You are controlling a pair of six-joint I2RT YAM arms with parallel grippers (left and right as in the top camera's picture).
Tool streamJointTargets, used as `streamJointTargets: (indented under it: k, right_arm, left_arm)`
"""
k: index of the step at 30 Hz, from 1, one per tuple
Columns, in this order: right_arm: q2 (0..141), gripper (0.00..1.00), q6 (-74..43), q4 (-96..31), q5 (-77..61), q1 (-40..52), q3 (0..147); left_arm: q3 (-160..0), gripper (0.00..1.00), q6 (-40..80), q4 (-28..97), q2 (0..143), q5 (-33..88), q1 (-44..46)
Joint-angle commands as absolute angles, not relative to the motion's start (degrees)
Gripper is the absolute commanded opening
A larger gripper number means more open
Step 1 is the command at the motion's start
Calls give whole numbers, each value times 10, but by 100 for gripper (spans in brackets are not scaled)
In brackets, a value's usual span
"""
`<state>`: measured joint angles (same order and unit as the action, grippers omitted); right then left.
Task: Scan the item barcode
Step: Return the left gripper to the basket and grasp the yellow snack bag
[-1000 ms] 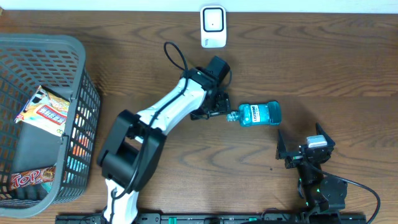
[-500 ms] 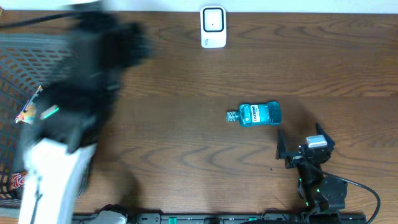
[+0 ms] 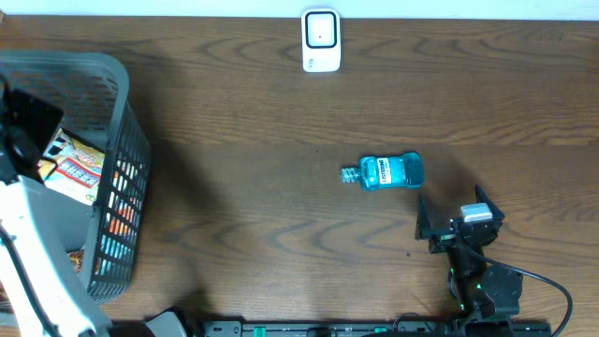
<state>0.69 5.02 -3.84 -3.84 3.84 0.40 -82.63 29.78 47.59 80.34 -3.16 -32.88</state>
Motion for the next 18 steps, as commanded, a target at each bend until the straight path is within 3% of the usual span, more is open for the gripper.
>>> streamJointTargets:
  k: [1, 8, 18]
  right_arm:
    - [5, 99, 43, -41, -37, 41, 3]
    - [5, 99, 43, -41, -37, 41, 3]
    - [5, 99, 43, -41, -37, 41, 3]
  left_arm:
    - [-752, 96, 255, 429, 813, 76, -376]
    - [-653, 100, 202, 319, 853, 90, -386]
    - [-643, 100, 204, 281, 981, 92, -423]
